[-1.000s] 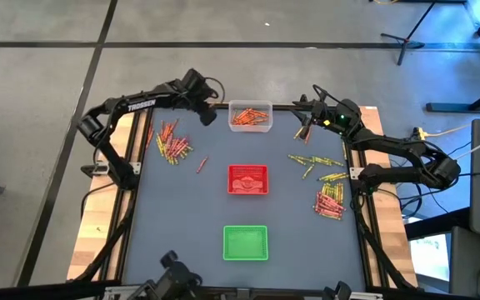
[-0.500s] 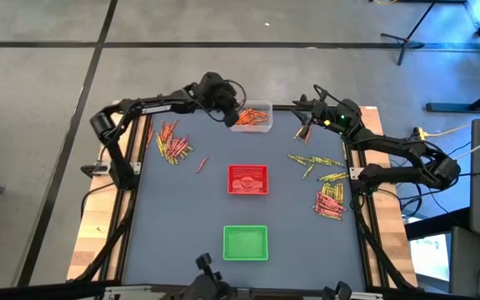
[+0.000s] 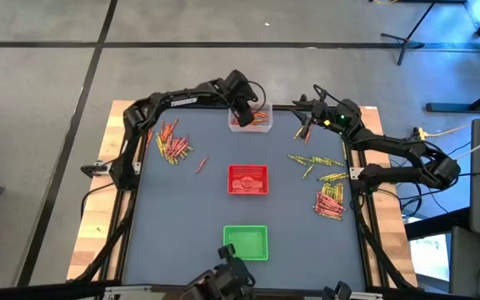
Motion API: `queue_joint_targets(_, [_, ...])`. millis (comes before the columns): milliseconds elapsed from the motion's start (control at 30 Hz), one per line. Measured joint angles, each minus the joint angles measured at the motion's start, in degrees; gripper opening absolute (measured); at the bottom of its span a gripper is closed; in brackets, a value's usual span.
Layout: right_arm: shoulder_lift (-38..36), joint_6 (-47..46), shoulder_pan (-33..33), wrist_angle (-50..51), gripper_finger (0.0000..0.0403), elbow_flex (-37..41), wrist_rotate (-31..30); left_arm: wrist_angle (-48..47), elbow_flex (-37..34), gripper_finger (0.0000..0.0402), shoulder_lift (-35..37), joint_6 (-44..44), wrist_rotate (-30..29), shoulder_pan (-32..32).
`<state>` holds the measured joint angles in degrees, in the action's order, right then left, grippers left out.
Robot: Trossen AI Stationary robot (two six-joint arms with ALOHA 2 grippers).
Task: Sort crayons
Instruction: Put the orange crayon into the transparent bin
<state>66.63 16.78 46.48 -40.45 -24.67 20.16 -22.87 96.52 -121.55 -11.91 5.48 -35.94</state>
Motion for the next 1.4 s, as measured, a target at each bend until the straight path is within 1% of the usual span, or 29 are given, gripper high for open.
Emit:
queue_joint_targets(200, [0.0, 0.0, 0.0, 0.42, 0.0124, 0.0, 0.0, -0.83, 0.19, 0.0008, -1.8, -0.71, -1.26, -0.02])
queue_joint_targets(467, [0.0, 0.0, 0.0, 0.4, 0.0124, 0.0, 0.02, -0.79, 0.21, 0.0011, -1.82, -0.67, -1.82, -0.02])
queue_joint_targets(567, [0.0, 0.0, 0.0, 0.39, 0.0124, 0.0, 0.0, -0.78, 0.21, 0.0025, -1.82, -0.65, -1.84, -0.02])
queue_joint_targets(867, [0.0, 0.0, 0.0, 0.42, 0.0124, 0.0, 0.02, -1.57, 0.21, 0.0089, -1.36, -0.23, -3.01, -0.02])
queue_joint_targets(967, [0.0, 0.0, 0.0, 0.51, 0.0124, 0.0, 0.02, -2.33, 0.21, 0.0098, 0.14, -0.21, -3.4, -0.02])
queue_joint_targets(1133, [-0.01, 0.0, 0.0, 0.94, 0.0124, 0.0, 0.05, -6.55, 0.21, 0.0097, 4.02, 1.06, -4.61, -0.02])
queue_joint_targets(1400, [0.0, 0.0, 0.0, 1.18, 0.0124, 0.0, 0.05, -17.19, 0.23, 0.0096, 11.94, 1.96, -12.75, -0.69])
